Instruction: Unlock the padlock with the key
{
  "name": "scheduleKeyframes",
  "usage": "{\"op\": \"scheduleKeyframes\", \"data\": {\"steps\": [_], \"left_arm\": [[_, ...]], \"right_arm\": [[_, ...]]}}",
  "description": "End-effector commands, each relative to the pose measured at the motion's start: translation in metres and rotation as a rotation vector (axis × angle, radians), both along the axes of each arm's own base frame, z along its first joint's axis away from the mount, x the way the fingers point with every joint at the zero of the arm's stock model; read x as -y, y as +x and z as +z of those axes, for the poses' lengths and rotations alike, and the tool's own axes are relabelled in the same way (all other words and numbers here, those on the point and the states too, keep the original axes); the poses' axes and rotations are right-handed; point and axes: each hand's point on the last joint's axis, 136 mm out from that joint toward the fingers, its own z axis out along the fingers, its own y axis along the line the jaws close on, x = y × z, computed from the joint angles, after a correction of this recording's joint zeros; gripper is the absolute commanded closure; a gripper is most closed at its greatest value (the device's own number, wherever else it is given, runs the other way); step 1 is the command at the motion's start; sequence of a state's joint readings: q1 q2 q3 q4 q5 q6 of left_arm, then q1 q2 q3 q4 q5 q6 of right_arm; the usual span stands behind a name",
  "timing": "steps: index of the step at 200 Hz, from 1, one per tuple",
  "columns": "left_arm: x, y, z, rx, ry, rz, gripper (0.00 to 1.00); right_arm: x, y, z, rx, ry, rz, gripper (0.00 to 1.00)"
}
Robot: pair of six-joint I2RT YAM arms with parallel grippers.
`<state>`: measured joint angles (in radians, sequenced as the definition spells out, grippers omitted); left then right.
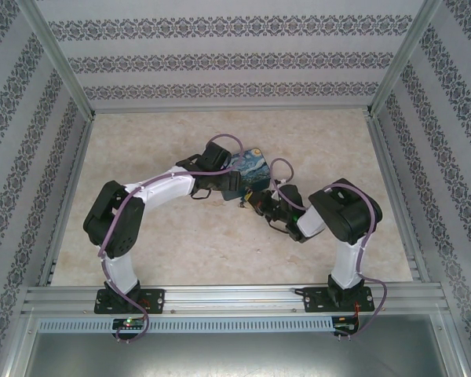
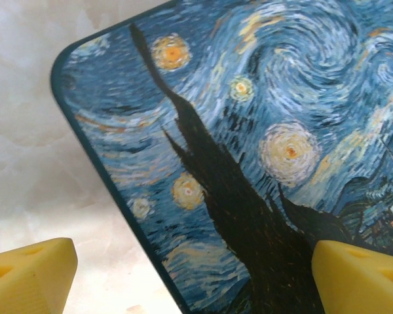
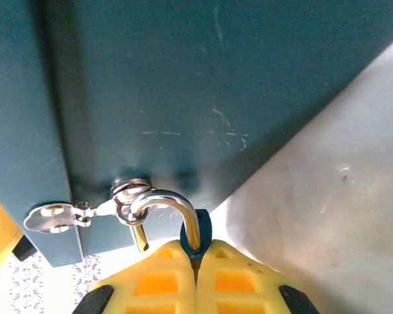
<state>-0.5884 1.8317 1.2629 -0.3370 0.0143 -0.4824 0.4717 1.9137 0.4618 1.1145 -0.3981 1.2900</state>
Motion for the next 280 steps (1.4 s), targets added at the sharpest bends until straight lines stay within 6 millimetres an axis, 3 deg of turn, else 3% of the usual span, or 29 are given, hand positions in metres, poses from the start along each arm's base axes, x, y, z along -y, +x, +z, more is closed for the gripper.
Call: {"op": "scheduleKeyframes", "data": {"steps": [1, 46, 182, 280], "left_arm": [[-0.031, -0.04, -0.061, -0.198, 0.187, -0.013, 0.09], [-0.032, -0.043, -0.067, -0.216, 0.194, -0.017, 0.11], [-0.03, -0.049, -0.083, -0.268, 0.204, -0.034, 0.14], [-0.031, -0.051, -0.088, -0.295, 0.232, -0.056, 0.17]], "right_arm": [[0.026, -0.004, -0.031, -0.113, -0.069, -0.058, 1.0], [0.032, 0.011, -0.02, -0.091, -0.052, -0.065, 1.0], [0.076, 0.053, -0.008, -0.084, -0.082, -0.062, 1.0], [0.094, 0.047, -0.016, -0.192, -0.353, 0.04, 1.0]]}}
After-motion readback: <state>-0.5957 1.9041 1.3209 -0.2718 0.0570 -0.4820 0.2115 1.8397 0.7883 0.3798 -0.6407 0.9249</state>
